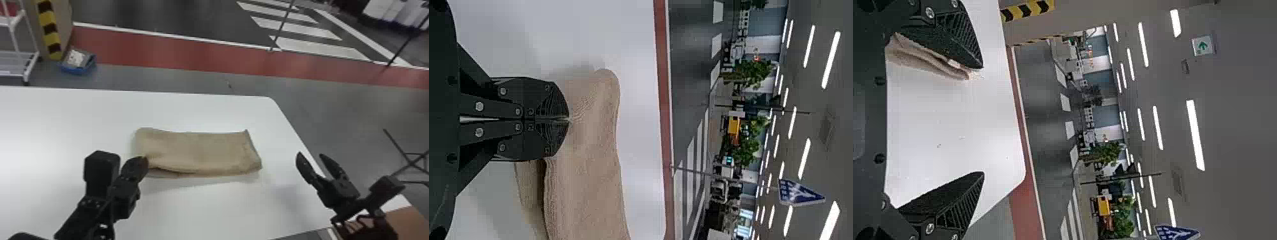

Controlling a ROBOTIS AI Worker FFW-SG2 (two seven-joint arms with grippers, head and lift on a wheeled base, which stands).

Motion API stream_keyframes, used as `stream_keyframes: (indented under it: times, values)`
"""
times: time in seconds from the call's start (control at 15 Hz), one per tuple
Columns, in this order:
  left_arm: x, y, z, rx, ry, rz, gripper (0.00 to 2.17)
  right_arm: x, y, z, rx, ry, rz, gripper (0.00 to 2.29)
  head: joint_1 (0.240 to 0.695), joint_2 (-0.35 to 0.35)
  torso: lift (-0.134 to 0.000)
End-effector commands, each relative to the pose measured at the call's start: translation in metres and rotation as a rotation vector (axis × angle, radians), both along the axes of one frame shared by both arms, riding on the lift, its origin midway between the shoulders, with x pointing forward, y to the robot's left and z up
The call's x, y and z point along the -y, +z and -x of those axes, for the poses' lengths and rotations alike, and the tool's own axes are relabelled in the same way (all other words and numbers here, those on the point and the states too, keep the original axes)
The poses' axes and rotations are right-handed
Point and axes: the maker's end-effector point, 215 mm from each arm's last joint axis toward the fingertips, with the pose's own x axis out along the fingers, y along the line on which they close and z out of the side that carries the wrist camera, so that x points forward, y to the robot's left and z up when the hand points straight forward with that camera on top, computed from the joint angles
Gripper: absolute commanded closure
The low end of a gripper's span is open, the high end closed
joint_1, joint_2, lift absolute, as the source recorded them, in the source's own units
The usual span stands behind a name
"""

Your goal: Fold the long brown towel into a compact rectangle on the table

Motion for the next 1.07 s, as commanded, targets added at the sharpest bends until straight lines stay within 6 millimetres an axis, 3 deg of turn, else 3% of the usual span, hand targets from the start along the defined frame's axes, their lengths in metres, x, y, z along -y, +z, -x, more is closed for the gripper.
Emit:
stream_keyframes:
  times: [0.0, 0.2, 0.53, 0.6, 0.8, 0.87, 1.0]
  values:
    - [-0.044, 0.000, 0.009, -0.002, 0.059, -0.020, 1.27, -0.012, 0.000, -0.008, 0.002, 0.021, -0.010, 0.13, 0.695, -0.350, -0.125]
    - [-0.062, -0.003, 0.021, -0.007, 0.076, -0.032, 1.27, -0.026, -0.006, -0.017, -0.018, 0.041, -0.026, 0.13, 0.695, -0.350, -0.125]
    - [-0.055, -0.012, 0.032, -0.023, 0.053, -0.041, 1.25, -0.028, -0.006, -0.021, -0.024, 0.042, -0.028, 0.13, 0.695, -0.350, -0.125]
    - [-0.053, -0.009, 0.032, -0.013, 0.052, -0.041, 1.11, -0.028, -0.007, -0.022, -0.027, 0.042, -0.029, 0.13, 0.695, -0.350, -0.125]
    - [-0.062, 0.011, 0.026, 0.052, 0.067, -0.092, 0.23, -0.028, -0.007, -0.025, -0.033, 0.043, -0.032, 0.13, 0.695, -0.350, -0.125]
    - [-0.071, 0.017, 0.026, 0.070, 0.080, -0.111, 0.08, -0.028, -0.009, -0.025, -0.039, 0.044, -0.037, 0.13, 0.695, -0.350, -0.125]
    - [-0.093, 0.036, 0.021, 0.121, 0.125, -0.140, 0.07, -0.030, -0.011, -0.027, -0.050, 0.049, -0.045, 0.11, 0.695, -0.350, -0.125]
